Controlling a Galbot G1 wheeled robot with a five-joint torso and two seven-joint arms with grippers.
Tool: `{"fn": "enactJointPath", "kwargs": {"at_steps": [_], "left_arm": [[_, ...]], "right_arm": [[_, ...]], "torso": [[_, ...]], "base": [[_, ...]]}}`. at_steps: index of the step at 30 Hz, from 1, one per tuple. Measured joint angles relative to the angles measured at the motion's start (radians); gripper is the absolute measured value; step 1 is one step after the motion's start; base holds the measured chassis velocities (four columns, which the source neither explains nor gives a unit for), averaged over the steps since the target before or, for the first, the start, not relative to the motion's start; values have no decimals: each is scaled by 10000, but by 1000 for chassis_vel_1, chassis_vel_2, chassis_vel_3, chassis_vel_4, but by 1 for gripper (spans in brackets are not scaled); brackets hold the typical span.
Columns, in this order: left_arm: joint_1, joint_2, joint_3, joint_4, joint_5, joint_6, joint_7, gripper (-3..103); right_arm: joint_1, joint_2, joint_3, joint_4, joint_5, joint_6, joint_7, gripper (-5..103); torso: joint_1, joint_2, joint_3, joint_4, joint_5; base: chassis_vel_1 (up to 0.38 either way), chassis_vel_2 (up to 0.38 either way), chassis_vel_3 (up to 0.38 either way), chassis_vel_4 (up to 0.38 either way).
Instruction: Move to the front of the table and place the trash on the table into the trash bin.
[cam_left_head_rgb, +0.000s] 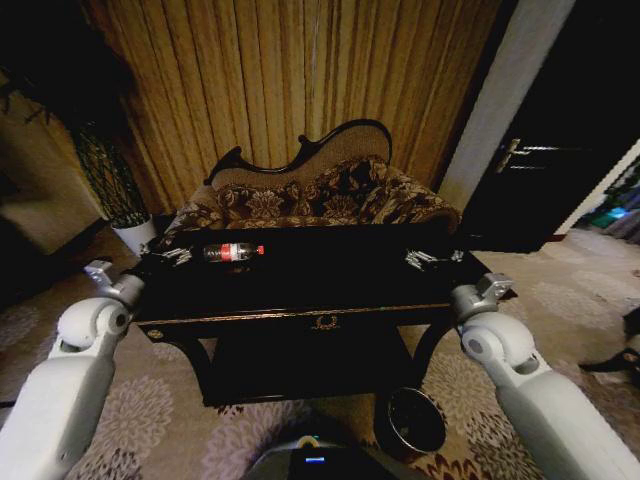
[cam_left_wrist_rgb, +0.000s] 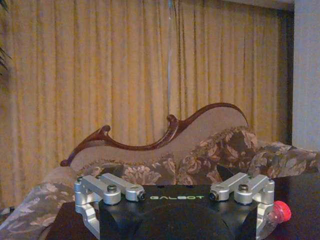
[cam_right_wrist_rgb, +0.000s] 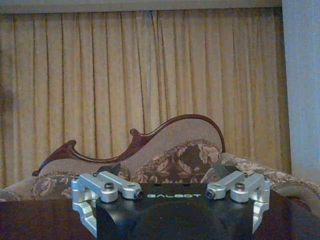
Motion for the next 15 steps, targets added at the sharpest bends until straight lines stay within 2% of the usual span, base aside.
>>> {"fn": "enactJointPath", "kwargs": {"at_steps": [4,6,10,11,13,15], "left_arm": [[-402,327,487,89,-220,50,-378,100],[-657,532,816,90,-436,132,-764,100],[-812,770,1104,77,-562,288,-960,100],[-936,963,1264,12,-595,608,-1039,100],[-1001,1096,1374,-25,-611,826,-1145,100],[-1247,1552,1688,-160,-662,1521,-1628,100]], "right_arm": [[50,42,-76,-21,2,-1,-3,100],[97,28,-93,-59,3,-1,-6,100],[97,0,-81,-78,7,-2,-9,100],[81,-6,-45,-79,9,-2,-10,100],[68,-7,-28,-79,9,-2,-10,100],[51,-8,-17,-100,8,-2,-11,100]], "torso": [[0,0,0,1,2],[0,0,0,3,2],[0,0,0,1,0],[0,0,0,3,0],[0,0,0,2,2],[0,0,0,1,-1]], "base": [[0,0,0,0],[0,0,0,0],[0,0,0,0],[0,0,0,0],[0,0,0,0],[0,0,0,0]]}}
